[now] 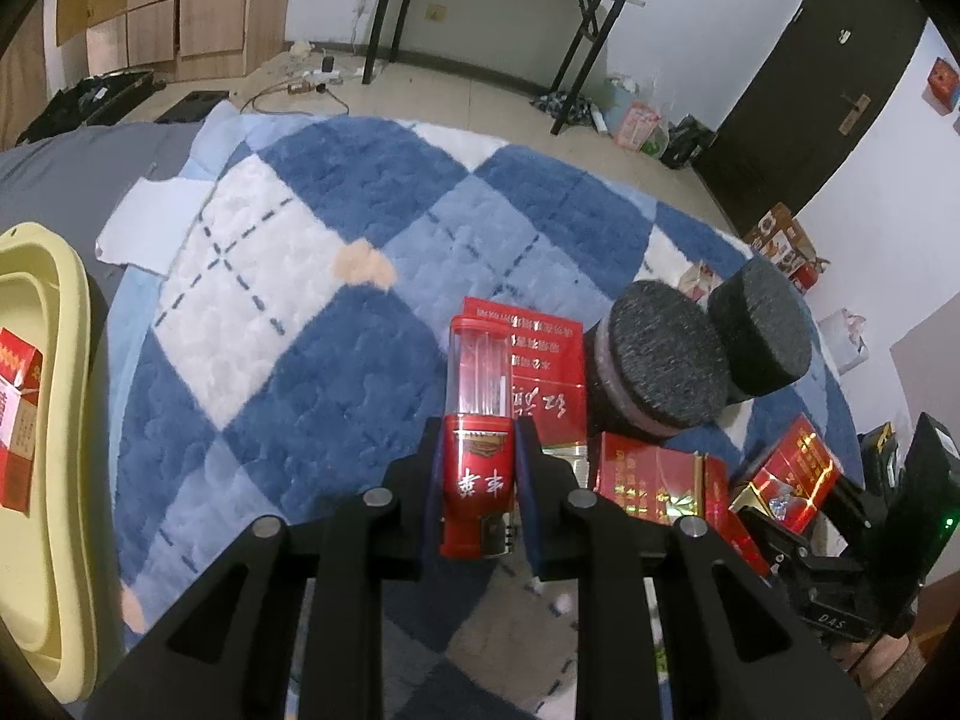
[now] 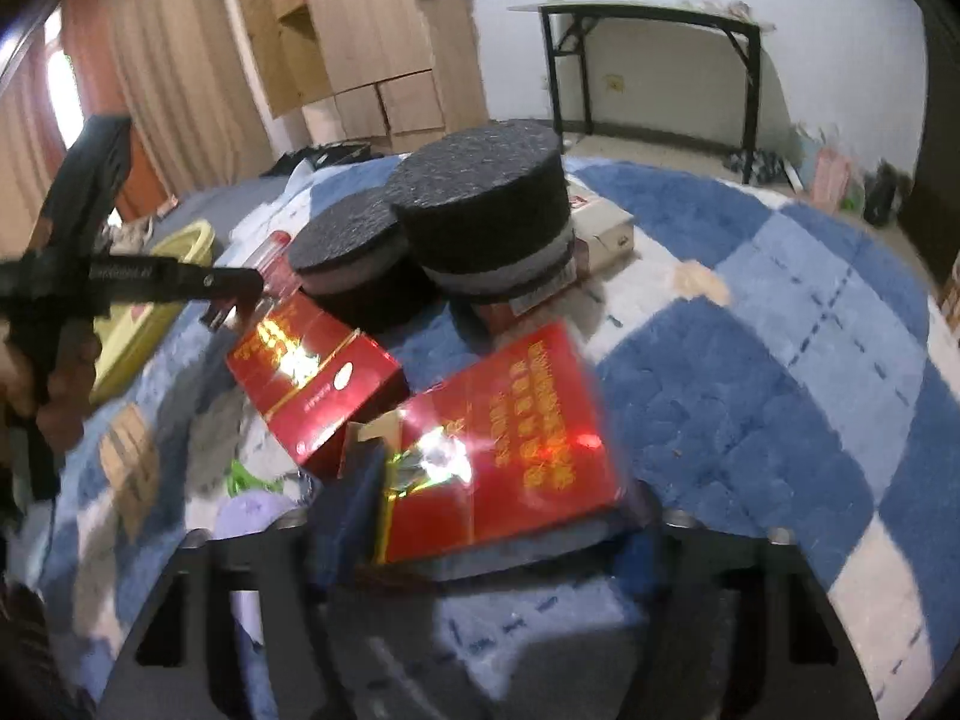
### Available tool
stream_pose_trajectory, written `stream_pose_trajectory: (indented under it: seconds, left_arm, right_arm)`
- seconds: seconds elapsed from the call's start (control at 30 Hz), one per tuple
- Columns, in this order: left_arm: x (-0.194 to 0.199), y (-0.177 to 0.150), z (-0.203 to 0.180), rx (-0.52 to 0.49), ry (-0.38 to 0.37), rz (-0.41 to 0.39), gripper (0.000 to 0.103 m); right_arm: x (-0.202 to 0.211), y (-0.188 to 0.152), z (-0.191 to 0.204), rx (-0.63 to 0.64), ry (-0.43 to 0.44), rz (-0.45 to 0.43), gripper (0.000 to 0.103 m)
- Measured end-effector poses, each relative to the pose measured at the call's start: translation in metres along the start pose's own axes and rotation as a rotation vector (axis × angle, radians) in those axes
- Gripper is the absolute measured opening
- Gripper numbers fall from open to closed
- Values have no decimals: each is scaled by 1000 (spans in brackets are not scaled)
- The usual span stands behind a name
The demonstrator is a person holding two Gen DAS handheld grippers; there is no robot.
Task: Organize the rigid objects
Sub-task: 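Grasp the red lighter with left gripper while right gripper grasps a red box, then carry the lighter into the yellow tray and open left gripper while right gripper releases its box there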
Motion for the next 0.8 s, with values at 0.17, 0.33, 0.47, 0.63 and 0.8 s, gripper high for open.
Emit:
stream_pose_trajectory:
  seconds: [0.17, 0.33, 0.47, 0.63, 0.8]
  left_arm:
    - [3, 0, -1, -17, -7, -3, 24]
    - [14, 2, 15, 19, -21, -42, 24]
    - [16, 1, 22, 20, -9, -41, 24]
    - [27, 7, 21, 25, -7, -64, 24]
    - [41, 12, 14, 5, -3, -79, 24]
  right_arm:
    - [4, 2, 8, 20, 27, -17, 34]
    - [5, -1, 3, 6, 28, -19, 32]
    - [7, -1, -1, -20, 25, -28, 27]
    - [11, 2, -10, -55, 22, -42, 22]
    - [16, -1, -14, -83, 13, -47, 21]
Point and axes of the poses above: each gripper's, at about its wrist camera, not at the fingertips, and x roughly against the way its jaws point, z to its left, y to its top, the point moved 3 cm from there along -x, roughly the way its jaws point, and after that the axes turned 11 degrees about -y, right-handed, at the moved point
